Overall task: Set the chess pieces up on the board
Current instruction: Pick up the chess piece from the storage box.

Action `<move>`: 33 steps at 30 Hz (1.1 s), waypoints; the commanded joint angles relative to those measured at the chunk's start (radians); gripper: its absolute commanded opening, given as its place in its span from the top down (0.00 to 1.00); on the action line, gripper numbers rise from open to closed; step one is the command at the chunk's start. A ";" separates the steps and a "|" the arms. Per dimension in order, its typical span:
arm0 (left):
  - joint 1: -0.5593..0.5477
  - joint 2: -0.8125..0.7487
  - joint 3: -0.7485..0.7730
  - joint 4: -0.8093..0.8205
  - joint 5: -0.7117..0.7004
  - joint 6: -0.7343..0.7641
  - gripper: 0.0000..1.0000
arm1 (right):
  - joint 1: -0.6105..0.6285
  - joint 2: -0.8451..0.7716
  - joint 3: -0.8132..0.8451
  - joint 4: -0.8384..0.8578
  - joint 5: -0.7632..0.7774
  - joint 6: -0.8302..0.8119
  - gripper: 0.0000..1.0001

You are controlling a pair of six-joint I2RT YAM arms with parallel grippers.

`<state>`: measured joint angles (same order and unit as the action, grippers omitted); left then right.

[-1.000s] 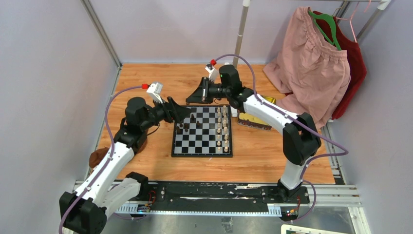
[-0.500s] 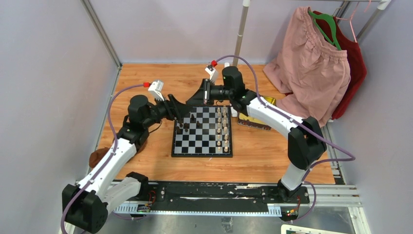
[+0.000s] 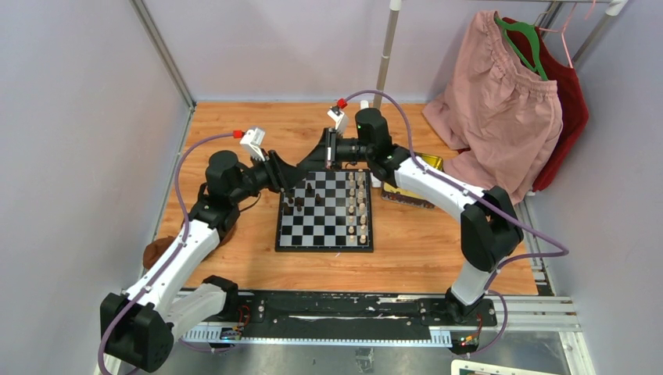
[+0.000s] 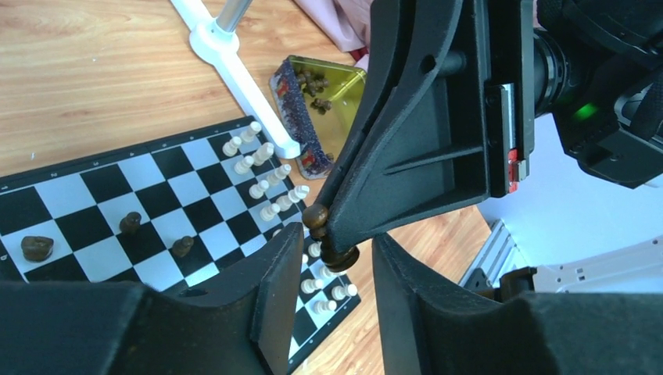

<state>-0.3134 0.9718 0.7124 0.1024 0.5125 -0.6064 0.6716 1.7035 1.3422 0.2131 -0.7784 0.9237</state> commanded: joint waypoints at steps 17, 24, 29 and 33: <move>0.005 -0.011 0.021 0.037 0.006 0.016 0.71 | 0.039 0.034 0.015 -0.028 -0.048 -0.020 1.00; 0.005 -0.015 0.028 0.034 0.006 0.024 0.77 | 0.042 0.045 0.025 -0.065 -0.051 -0.050 1.00; 0.005 -0.029 0.023 0.033 -0.001 0.024 0.87 | 0.043 0.049 0.018 -0.067 -0.057 -0.059 1.00; 0.005 -0.039 0.019 0.046 -0.002 0.011 1.00 | 0.043 0.056 0.010 -0.046 -0.069 -0.049 1.00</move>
<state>-0.3134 0.9691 0.7120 0.0536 0.5106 -0.5831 0.6785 1.7279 1.3502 0.2001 -0.7868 0.8967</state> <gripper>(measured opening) 0.280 0.062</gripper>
